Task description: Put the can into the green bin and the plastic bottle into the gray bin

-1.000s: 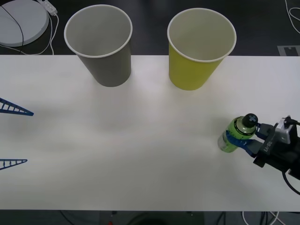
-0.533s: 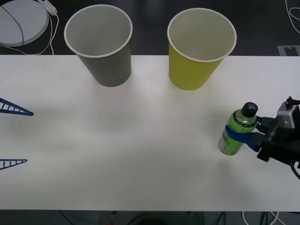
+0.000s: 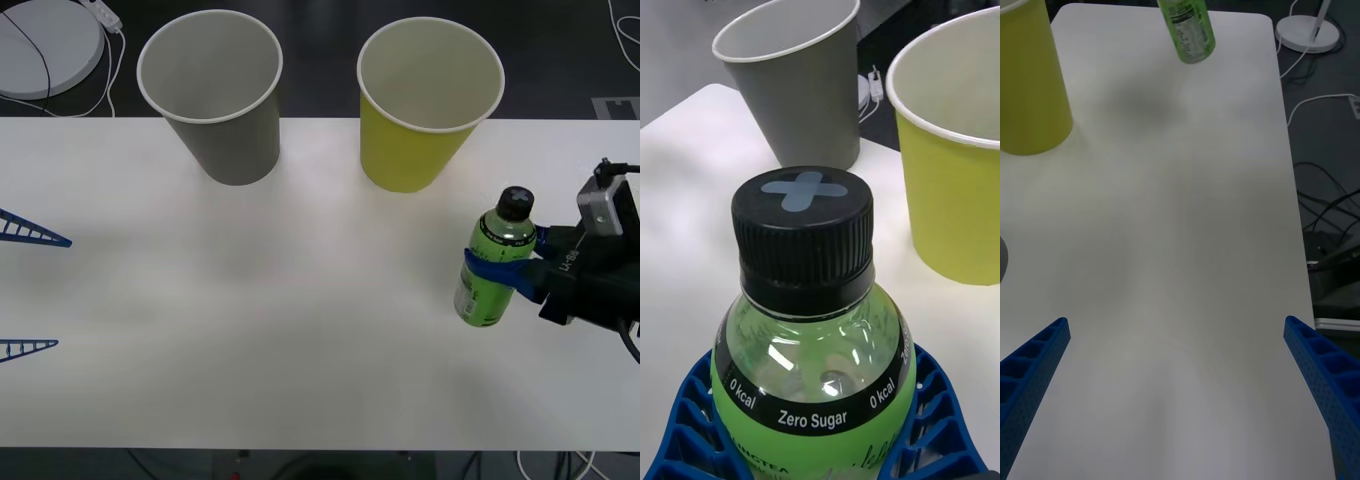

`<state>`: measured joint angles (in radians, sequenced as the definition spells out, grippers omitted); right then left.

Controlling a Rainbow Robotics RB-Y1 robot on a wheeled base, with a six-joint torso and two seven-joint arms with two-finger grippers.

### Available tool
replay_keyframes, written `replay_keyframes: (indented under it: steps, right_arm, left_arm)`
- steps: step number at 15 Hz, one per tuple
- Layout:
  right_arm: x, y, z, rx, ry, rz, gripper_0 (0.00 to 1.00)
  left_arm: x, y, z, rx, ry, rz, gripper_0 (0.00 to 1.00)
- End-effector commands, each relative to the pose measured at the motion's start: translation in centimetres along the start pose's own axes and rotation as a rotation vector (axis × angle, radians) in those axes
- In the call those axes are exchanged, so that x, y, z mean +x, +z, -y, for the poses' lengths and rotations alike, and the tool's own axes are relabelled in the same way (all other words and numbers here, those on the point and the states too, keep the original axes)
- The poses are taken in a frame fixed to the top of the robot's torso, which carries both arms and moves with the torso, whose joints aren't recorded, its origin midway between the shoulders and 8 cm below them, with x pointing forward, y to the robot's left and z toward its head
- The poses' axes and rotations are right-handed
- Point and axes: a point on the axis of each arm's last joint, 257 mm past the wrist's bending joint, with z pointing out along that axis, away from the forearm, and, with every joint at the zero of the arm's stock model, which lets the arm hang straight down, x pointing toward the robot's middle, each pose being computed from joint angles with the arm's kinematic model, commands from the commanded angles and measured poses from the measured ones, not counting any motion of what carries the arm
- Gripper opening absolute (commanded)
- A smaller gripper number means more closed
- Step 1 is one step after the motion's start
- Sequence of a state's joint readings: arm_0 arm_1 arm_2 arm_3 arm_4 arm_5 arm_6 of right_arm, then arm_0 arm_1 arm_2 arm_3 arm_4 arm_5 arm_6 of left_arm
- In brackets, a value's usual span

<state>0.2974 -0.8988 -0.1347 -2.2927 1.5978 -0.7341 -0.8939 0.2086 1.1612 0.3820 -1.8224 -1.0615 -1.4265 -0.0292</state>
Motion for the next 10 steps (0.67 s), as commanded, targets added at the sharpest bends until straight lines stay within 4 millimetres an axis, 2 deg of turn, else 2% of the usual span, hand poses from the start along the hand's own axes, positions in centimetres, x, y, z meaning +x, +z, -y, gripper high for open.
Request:
replay_keyframes:
  steps: [1,5,10]
  right_arm:
    - [-1.6,0.3,-1.0,-0.019,-0.01,-0.047,0.0]
    - [-3.5,0.6,-2.2,-0.013,-0.015,-0.135,0.0]
    - [-5.6,1.1,-2.3,-0.036,-0.036,-0.184,0.0]
  left_arm:
    - [0.0,0.0,0.0,0.0,0.0,0.0,1.0]
    - [0.0,0.0,0.0,0.0,0.0,0.0,1.0]
    - [0.0,0.0,0.0,0.0,0.0,0.0,1.0]
